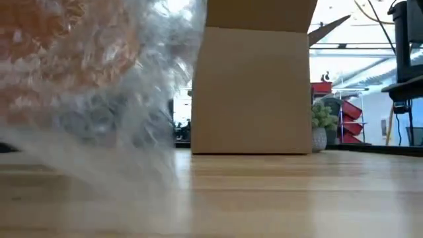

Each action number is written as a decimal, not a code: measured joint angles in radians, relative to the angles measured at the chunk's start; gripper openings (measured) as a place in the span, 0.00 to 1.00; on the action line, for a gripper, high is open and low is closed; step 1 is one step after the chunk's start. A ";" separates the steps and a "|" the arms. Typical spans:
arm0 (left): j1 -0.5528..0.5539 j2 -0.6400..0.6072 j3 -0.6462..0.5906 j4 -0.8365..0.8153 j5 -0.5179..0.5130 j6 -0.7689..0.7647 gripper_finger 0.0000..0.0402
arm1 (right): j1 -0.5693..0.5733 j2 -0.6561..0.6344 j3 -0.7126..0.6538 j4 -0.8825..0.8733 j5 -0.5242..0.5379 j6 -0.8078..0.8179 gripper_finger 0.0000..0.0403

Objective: Wrap mug
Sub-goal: Wrap the orange cup with the bubble wrap

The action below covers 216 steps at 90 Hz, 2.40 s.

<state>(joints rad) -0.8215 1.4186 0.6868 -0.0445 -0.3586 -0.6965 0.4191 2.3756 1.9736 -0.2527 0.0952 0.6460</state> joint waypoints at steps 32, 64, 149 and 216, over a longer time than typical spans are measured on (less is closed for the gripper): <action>0.080 -0.046 0.002 -0.206 0.059 0.160 0.00 | -0.028 0.031 0.000 0.060 0.022 -0.166 0.00; 0.171 -0.015 0.005 0.104 0.018 0.160 0.00 | -0.043 0.059 0.004 0.047 -0.036 -0.175 0.00; -0.031 -0.297 -0.008 -0.290 0.083 -0.343 0.00 | -0.093 0.013 0.004 -0.258 -0.097 -0.171 0.00; 0.034 0.217 -0.022 0.214 -0.065 -0.162 0.00 | -0.093 0.014 0.091 -0.408 -0.139 -0.240 0.00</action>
<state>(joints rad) -0.7878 1.6357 0.6647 0.1697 -0.4231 -0.8586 0.3264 2.3898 2.0642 -0.6609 -0.0433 0.4061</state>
